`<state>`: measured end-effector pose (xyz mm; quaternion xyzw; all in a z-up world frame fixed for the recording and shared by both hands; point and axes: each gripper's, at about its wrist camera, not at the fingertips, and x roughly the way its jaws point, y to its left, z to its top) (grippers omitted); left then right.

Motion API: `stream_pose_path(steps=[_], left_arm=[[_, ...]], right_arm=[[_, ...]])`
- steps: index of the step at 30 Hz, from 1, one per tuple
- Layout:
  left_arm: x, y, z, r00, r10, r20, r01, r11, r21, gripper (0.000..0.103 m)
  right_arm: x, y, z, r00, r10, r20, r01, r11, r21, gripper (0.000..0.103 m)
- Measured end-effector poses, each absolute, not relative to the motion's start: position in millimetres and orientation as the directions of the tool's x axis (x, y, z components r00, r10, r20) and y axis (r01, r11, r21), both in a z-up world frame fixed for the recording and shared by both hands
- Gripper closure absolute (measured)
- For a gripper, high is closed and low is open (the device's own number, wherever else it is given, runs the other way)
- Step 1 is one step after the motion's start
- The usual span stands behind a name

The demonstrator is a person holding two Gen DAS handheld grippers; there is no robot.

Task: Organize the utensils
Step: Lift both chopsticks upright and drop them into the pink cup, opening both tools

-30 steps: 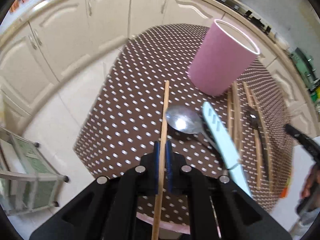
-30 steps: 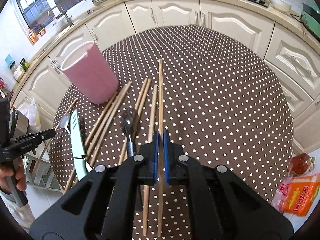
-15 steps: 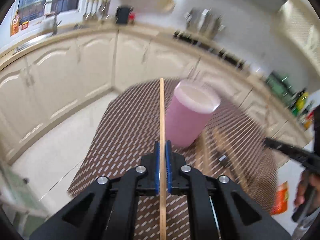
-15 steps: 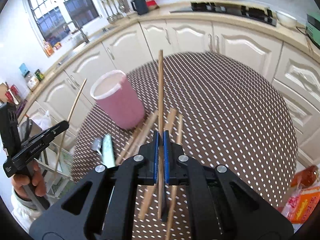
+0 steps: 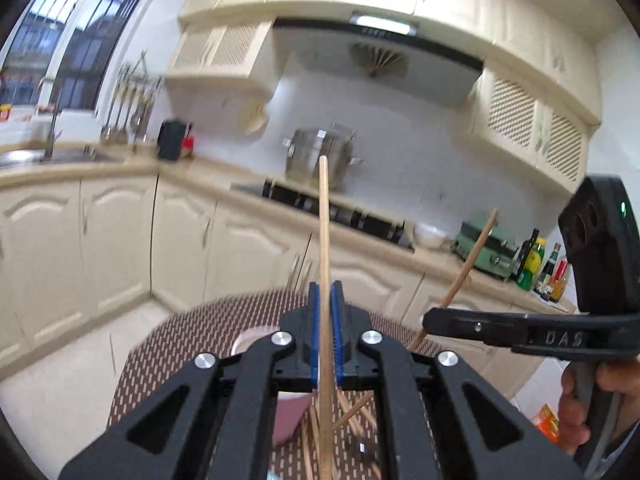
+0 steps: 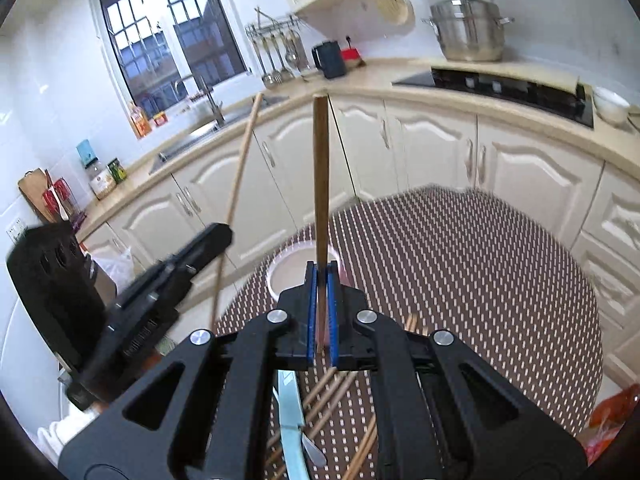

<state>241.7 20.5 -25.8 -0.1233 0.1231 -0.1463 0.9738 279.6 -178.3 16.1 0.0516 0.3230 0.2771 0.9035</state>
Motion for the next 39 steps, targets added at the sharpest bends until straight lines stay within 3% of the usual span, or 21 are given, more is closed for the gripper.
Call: stream_pose_path(steps=[9, 19, 39], left_arm=[[284, 19, -22, 0.953, -0.294, -0.072, 0.261, 0.92, -0.293, 0.097], [317, 19, -38, 0.974, -0.224, 0.014, 0.221, 0.949, -0.227, 0.097], [313, 22, -94, 0.976, -0.203, -0.079, 0.183, 0.962, -0.203, 0.097]], right_arm=[[305, -163, 60, 0.667, 0.565, -0.486, -0.513, 0.821, 0.252, 0.098], [333, -149, 40, 0.638, 0.575, -0.512, -0.522, 0.812, 0.262, 0.098], [338, -143, -5, 0.578, 0.573, -0.581, -0.514, 0.809, 0.286, 0.098]])
